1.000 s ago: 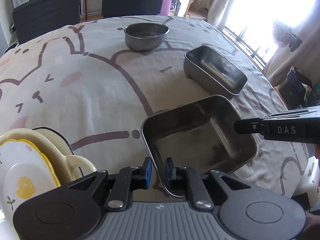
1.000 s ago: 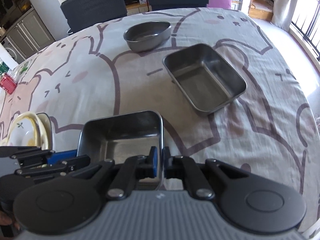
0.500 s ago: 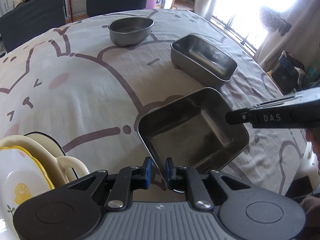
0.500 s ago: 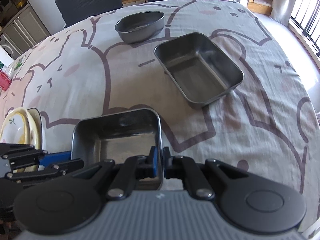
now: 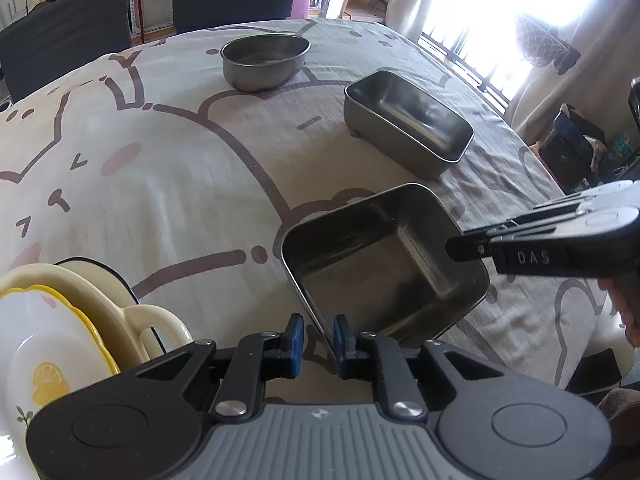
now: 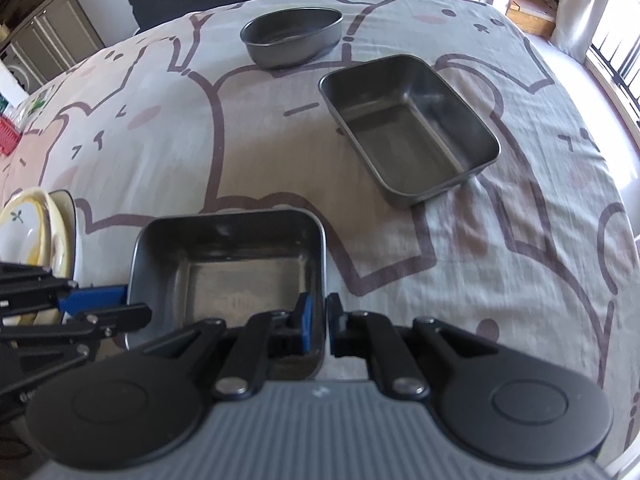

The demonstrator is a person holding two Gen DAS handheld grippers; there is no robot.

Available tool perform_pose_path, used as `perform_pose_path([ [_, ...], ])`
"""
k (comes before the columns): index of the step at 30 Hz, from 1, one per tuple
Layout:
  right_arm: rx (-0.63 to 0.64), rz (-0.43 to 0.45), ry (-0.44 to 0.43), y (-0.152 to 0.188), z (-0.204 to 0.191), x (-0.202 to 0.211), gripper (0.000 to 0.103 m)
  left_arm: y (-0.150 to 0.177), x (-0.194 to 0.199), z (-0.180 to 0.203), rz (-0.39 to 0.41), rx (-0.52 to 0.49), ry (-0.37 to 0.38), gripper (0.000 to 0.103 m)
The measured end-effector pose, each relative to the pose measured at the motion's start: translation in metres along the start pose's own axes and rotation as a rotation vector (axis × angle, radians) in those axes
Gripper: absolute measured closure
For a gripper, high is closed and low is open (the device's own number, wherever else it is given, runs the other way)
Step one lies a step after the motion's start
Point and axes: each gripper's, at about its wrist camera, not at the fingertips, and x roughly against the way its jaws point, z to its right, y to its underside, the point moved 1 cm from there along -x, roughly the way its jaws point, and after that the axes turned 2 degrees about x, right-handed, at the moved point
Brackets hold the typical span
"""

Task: Organize plates and bowls
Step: 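Lower the steel tray onto the cloth and open both grippers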

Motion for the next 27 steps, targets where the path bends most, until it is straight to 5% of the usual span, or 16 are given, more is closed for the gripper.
perform_pose_path([
  [2,0.012,-0.005,-0.004,0.002,0.0,0.0,0.083,0.0,0.001,-0.001,0.0,0.005,-0.002,0.082],
  [4,0.017,-0.008,-0.002,0.004,0.0,0.0,0.064,-0.001,0.002,-0.002,0.002,0.007,-0.008,0.078],
  [7,0.023,-0.008,-0.021,0.006,0.001,0.002,0.035,0.0,0.006,-0.003,0.008,0.015,-0.003,0.062],
  [10,0.017,-0.005,-0.045,0.007,0.004,0.008,0.016,-0.001,0.012,-0.005,0.022,0.019,0.012,0.041],
  [14,0.0,0.008,-0.065,0.008,0.007,0.02,0.004,-0.006,0.023,-0.007,0.055,0.033,0.026,0.01],
  [16,-0.002,0.034,-0.064,0.009,0.009,0.029,0.0,-0.009,0.03,-0.009,0.081,0.043,0.035,0.002],
  [27,-0.325,0.321,-0.043,-0.006,0.056,0.067,0.0,-0.05,0.038,-0.012,0.245,0.062,-0.006,0.0],
])
